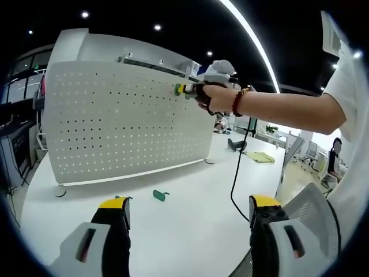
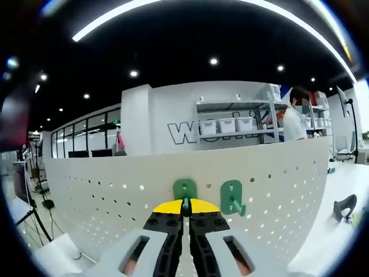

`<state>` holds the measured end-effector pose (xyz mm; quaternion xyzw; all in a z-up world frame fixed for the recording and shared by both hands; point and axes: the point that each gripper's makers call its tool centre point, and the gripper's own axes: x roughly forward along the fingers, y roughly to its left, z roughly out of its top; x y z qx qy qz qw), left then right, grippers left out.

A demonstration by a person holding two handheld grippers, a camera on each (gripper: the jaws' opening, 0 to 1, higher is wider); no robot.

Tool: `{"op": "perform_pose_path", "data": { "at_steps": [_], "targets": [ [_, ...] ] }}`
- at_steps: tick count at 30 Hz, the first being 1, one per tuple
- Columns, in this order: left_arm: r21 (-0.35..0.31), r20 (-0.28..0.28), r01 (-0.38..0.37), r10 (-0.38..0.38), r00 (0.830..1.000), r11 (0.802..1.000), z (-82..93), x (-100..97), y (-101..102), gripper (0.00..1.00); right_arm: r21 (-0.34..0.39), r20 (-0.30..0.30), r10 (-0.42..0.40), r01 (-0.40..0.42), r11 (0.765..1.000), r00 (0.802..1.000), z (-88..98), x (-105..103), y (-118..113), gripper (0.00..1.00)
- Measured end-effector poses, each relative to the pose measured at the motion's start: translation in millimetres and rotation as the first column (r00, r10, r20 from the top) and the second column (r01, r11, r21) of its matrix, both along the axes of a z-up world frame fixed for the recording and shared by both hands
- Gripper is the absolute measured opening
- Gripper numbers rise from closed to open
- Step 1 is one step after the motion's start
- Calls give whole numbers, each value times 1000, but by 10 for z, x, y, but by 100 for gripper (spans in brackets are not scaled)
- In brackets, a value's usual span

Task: Insert the hook assembly into the mounting plate slot until the hook locks in place.

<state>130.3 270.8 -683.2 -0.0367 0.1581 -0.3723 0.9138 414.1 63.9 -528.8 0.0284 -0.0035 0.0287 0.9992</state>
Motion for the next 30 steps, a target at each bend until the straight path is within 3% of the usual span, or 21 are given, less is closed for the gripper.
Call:
{"op": "perform_pose_path", "data": {
  "at_steps": [2,4,9,12,15,18,30],
  "targets": [
    [-2,3,-3,3,1000,1000,11,1,7,87,-23,-31,2,-3,1000,1000,-64,1,17,0],
    [-5,4,-7,7,1000,1000,18,3,12,87,-25,-11,-1,0,1000,1000,-49,-4,8,1],
    [-3,6,-9,9,1000,1000,22,-4,17,87,-60,-32,20,-22,998,999,-58,-3,6,1],
    [-4,3,-13,13,1000,1000,15,-16,21,87,-96,-69,32,-39,995,997,-55,-2,7,2],
    [-6,3,-13,13,1000,1000,17,-33,17,87,-89,-16,58,-59,994,998,53,5,45,7],
    [-7,5,-17,17,1000,1000,22,-39,19,87,-113,-35,62,-66,991,997,50,13,59,8],
    [-4,14,-36,36,999,999,56,-82,58,87,-87,-40,84,-87,992,996,-19,-42,58,16]
  ]
}}
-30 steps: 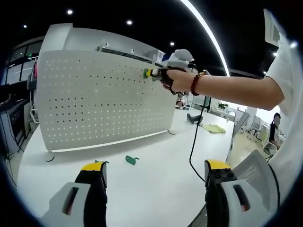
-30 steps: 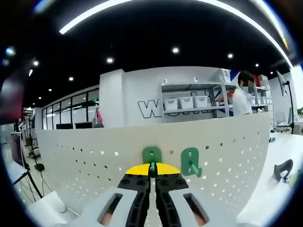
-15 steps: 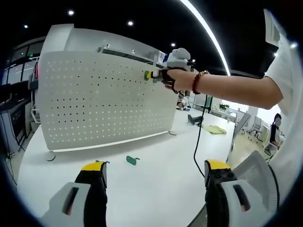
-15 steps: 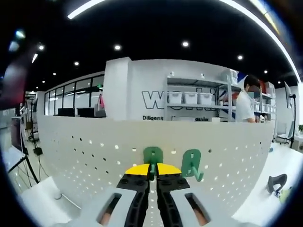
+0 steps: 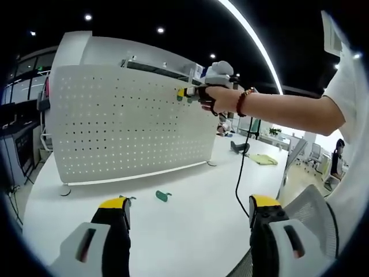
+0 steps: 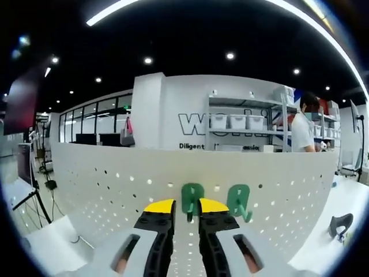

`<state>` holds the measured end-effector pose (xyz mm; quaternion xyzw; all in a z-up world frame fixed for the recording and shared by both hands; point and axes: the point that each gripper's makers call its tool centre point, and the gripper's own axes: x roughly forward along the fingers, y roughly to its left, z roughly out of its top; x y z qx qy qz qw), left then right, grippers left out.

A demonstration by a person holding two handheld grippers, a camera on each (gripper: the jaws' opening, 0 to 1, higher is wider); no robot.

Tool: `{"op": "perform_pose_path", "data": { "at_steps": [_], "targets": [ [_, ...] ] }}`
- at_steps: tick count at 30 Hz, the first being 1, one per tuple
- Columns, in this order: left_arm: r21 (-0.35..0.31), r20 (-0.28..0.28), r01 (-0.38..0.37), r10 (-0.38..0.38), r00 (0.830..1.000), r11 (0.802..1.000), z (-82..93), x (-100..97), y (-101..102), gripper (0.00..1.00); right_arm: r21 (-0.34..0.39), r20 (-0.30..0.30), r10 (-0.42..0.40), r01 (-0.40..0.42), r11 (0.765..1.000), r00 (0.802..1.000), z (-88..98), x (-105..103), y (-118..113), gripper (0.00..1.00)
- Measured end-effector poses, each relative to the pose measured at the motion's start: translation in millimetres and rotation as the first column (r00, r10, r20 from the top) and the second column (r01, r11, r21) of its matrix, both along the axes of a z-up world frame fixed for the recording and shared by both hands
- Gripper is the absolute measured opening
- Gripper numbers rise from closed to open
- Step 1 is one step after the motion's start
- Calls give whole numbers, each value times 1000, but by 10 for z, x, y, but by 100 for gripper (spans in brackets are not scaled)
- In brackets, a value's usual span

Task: Insert the hook assembly into the mounting plate slot until the hook locks in place.

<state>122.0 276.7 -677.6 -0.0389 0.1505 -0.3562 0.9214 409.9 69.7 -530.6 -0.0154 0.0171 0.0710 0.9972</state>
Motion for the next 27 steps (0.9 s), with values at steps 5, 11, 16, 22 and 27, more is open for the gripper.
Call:
{"op": "perform_pose_path", "data": {
  "at_steps": [5,11,16,22,27],
  "targets": [
    [11,4,0,0,1000,1000,18,-19,-10,87,3,-1,10,-10,1000,1000,-28,-48,-13,18],
    [23,6,-2,2,1000,1000,30,-40,-4,87,8,-9,21,-21,1000,1000,-80,-140,-25,20],
    [23,8,-9,9,1000,1000,48,-40,12,87,7,-16,27,-27,1000,1000,-105,-278,-9,21],
    [28,14,-2,2,1000,1000,52,-27,22,87,12,-4,48,-48,999,999,-94,-456,46,23],
    [25,16,1,-1,1000,1000,34,22,62,87,10,-7,80,-80,997,997,-147,-585,129,26]
  ]
}}
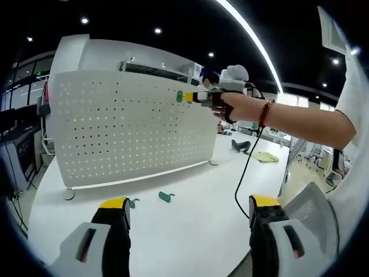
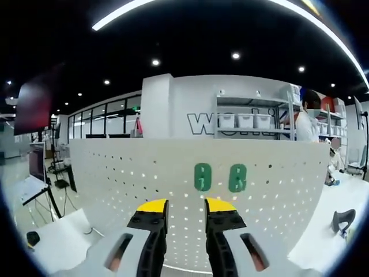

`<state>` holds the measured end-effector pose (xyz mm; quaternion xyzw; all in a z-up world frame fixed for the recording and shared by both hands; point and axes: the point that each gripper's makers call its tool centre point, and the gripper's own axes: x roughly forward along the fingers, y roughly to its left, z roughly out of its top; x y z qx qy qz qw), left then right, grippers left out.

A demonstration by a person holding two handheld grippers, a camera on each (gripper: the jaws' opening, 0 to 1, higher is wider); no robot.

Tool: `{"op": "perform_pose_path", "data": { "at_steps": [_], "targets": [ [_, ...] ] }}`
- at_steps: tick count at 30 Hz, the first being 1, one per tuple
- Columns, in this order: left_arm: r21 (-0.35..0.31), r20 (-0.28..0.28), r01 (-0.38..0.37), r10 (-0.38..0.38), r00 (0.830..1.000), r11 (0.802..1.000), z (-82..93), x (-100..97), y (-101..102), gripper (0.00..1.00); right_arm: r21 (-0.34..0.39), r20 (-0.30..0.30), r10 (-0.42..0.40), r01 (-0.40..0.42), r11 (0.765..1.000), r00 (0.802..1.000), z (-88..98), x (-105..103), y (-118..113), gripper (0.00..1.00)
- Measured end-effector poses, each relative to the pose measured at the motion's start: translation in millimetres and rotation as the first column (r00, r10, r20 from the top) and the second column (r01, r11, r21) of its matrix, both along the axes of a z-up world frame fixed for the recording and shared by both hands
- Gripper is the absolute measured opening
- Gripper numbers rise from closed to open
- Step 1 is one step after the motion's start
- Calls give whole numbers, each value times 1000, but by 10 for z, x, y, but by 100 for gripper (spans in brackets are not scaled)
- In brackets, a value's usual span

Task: Insert the hook assembly into the mounting plate slot until the hook locks in place.

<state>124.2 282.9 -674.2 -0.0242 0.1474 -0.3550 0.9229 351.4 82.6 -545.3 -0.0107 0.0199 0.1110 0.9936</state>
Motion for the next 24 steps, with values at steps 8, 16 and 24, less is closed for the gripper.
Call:
{"op": "perform_pose_path", "data": {
  "at_steps": [8,16,24],
  "targets": [
    [-9,3,-2,2,1000,1000,-21,94,8,85,-7,-30,64,-64,998,998,-199,-256,163,27],
    [-11,-12,4,-4,1000,1000,-143,125,27,84,-11,-70,87,-88,996,994,-369,-454,297,27],
    [-33,-28,-14,13,1000,999,-235,196,79,83,-26,-95,131,-134,991,987,-504,-592,445,27]
  ]
}}
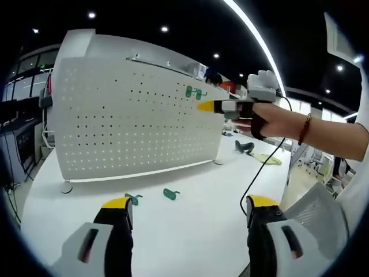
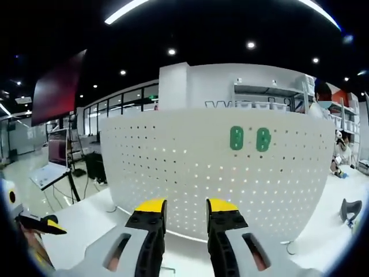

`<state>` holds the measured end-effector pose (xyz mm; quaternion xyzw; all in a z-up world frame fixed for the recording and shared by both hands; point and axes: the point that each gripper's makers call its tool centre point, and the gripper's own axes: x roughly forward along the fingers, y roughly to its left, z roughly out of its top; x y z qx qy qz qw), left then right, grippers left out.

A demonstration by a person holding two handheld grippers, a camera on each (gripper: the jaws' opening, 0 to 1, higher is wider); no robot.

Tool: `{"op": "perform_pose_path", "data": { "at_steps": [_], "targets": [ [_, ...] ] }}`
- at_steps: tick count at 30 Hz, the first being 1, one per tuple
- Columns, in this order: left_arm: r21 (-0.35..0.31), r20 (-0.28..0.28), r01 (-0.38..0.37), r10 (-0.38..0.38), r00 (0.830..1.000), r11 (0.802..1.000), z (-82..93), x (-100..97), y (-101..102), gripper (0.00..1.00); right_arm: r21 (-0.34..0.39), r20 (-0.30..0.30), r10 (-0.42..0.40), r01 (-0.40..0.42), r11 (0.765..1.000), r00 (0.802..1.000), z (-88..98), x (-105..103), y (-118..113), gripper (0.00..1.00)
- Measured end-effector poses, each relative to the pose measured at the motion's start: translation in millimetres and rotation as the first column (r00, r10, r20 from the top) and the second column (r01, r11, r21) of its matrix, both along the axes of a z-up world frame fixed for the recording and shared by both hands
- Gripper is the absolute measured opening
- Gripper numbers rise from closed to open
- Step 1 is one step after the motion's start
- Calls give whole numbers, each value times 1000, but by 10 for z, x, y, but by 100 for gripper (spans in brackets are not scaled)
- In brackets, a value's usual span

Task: Insert the hook assembly into the mounting plate slot until the hook locks in place.

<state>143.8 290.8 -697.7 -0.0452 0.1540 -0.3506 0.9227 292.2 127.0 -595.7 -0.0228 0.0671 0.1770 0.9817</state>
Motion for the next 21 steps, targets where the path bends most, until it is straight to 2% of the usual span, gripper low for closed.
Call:
{"op": "perform_pose_path", "data": {
  "at_steps": [1,3,6,21],
  "targets": [
    [15,-7,4,-4,1000,1000,-46,9,7,82,-1,-5,2,-2,1000,1000,-21,-15,10,27],
    [91,3,18,-18,1000,996,-131,12,40,81,-9,-13,11,-12,1000,1000,-67,-53,34,26],
    [110,-7,26,-25,1000,994,-215,20,48,81,-26,-25,29,-30,999,999,-120,-97,64,27],
    [75,-27,32,-30,999,997,-396,236,110,81,-32,-73,41,-43,999,996,-310,-320,83,27]
  ]
}}
